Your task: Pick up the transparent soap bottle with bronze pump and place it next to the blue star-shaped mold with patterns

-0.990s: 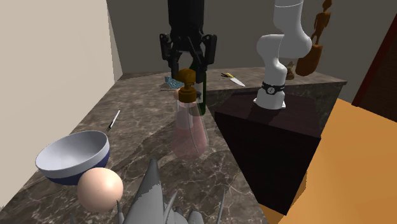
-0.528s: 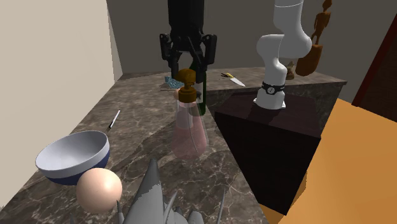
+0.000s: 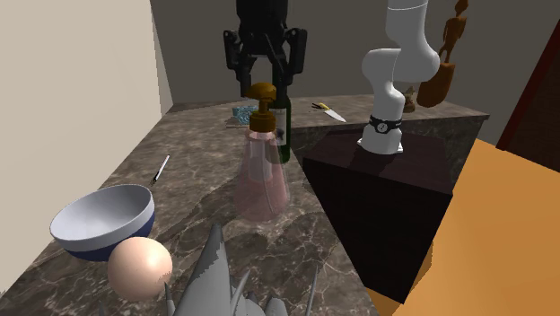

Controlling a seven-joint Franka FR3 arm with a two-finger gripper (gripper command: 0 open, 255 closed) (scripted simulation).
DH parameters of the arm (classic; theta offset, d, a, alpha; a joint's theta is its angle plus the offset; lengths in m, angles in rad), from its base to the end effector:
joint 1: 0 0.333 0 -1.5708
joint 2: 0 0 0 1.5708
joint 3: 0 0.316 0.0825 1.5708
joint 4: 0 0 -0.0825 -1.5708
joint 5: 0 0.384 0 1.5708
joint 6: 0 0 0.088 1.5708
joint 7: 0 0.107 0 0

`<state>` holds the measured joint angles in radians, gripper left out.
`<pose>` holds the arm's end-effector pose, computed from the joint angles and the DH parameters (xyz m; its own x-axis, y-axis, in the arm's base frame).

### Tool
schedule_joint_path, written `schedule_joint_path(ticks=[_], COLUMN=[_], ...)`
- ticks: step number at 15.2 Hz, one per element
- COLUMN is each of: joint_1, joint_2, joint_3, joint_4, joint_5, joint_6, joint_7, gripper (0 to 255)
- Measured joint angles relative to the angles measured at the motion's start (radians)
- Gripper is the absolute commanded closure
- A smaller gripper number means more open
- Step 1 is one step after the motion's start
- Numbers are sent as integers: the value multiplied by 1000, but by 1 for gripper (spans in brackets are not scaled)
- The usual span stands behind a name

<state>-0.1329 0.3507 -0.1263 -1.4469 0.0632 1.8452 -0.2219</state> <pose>0.6532 -0.1555 0.4943 0.9976 -0.0443 0.0531 -0.0440 -0.9990 -0.0068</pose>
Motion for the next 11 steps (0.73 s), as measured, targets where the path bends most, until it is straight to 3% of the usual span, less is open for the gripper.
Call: schedule_joint_path(ticks=[11], joint_1=[-7], joint_2=[19], joint_3=[-1], joint_4=[174], joint_5=[1], joint_6=[-155], joint_7=[2], gripper=[255])
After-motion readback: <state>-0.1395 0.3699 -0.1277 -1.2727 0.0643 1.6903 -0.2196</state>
